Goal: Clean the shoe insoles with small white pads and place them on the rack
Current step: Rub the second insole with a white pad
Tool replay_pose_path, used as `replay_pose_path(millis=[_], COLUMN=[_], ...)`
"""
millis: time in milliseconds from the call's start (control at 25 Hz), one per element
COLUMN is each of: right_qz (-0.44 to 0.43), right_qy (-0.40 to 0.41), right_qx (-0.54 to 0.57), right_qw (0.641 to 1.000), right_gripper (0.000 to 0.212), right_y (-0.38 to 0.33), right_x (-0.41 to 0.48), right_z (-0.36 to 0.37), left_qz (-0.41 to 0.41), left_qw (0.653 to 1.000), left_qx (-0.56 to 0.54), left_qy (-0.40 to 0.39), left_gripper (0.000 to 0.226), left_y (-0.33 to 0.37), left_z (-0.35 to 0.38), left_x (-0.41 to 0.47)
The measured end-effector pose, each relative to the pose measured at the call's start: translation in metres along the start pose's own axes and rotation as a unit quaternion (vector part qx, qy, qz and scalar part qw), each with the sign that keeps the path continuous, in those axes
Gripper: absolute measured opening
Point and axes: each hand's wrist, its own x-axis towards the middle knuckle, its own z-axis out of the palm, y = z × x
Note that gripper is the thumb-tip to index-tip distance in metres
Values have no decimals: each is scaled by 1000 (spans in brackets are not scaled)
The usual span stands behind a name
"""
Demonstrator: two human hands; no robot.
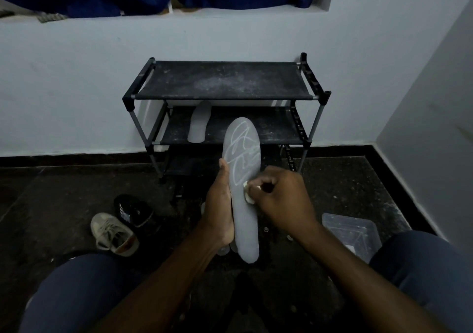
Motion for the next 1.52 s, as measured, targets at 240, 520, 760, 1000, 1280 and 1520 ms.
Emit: replay_pose_path(millis=[240, 520, 760, 1000, 1280, 1520], right_qz=[-4, -26, -49, -23, -25, -49], right_qy=[-11, -49, -28, 16, 0, -40], right_qx=[-9, -11, -15, -21, -10, -17], right_qw=[1000, 998, 998, 999, 1000, 998], right_gripper=[13, 11, 12, 12, 11, 8], right_y=[7, 7, 5, 11, 10, 5], right_x=[-3, -6, -7, 0, -3, -9], right_z=[-3, 4, 7, 1, 2, 5], left_qz=[1, 8, 10, 10, 0, -12], left_qw=[1000, 1000, 1000, 1000, 1000, 1000], left_qx=[8, 5, -5, 3, -1, 4], left_qy=[6, 8, 6, -6, 2, 13], left_gripper=[69, 67, 70, 67, 66, 68], left_y=[0, 5, 6, 3, 4, 2], left_z=[-5, -2, -3, -2, -3, -3], left_x=[2, -1, 2, -1, -1, 1])
